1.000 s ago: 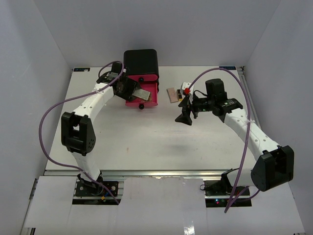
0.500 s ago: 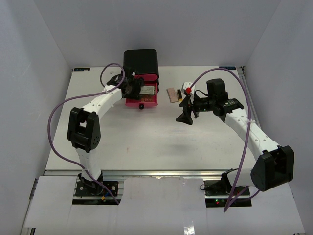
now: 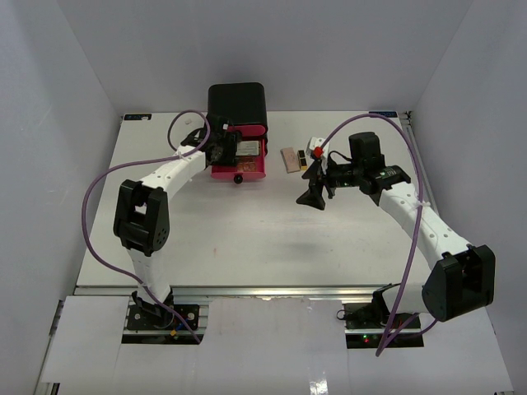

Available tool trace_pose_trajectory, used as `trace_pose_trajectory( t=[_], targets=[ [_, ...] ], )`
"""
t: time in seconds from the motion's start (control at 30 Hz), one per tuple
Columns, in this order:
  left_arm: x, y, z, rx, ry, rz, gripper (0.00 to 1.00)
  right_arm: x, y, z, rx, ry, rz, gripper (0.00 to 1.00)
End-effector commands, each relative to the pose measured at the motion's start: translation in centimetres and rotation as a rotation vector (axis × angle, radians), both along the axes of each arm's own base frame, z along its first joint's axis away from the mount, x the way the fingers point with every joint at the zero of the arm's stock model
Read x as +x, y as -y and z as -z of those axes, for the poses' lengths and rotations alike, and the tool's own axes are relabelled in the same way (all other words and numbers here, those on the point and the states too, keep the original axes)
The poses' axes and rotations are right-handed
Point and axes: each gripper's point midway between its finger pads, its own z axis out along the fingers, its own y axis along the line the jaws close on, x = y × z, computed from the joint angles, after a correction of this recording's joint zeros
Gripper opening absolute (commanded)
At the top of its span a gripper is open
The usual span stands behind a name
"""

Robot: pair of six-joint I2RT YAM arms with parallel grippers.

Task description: Organize the makeup

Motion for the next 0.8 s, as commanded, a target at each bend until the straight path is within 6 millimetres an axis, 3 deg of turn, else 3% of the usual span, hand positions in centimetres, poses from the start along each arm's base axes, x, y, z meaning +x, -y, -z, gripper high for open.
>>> trace_pose_trajectory(
  t=[0.0, 0.17, 0.23, 0.5, 0.77],
  targets=[
    [1.0, -0.2, -1.5, -0.002, 0.058, -0.019, 0.66, -0.3, 0.1, -1.3, 0.031, 0.049, -0.017, 0.89],
    [1.2, -0.2, -1.6, 0.009, 0.064, -0.008, 0.78, -0.3, 0.2, -1.3, 0.032, 0.050, -0.015, 0.89],
    [1.1, -0.1, -1.5, 0.006, 0.060, 0.003, 0.89, -0.3, 0.2, -1.3, 0.033, 0.049, -0.014, 0.89],
    [0.0, -0.2, -2.0, 0.013, 0.066, 0.030, 0.90, -0.3, 0.2, -1.2, 0.033, 0.045, -0.016, 0.89],
    [-1.5, -0.5, -4.6, 0.095, 0.139, 0.137, 0.85, -0.9, 0.2, -1.0, 0.033, 0.069, -0.059, 0.89]
  ],
)
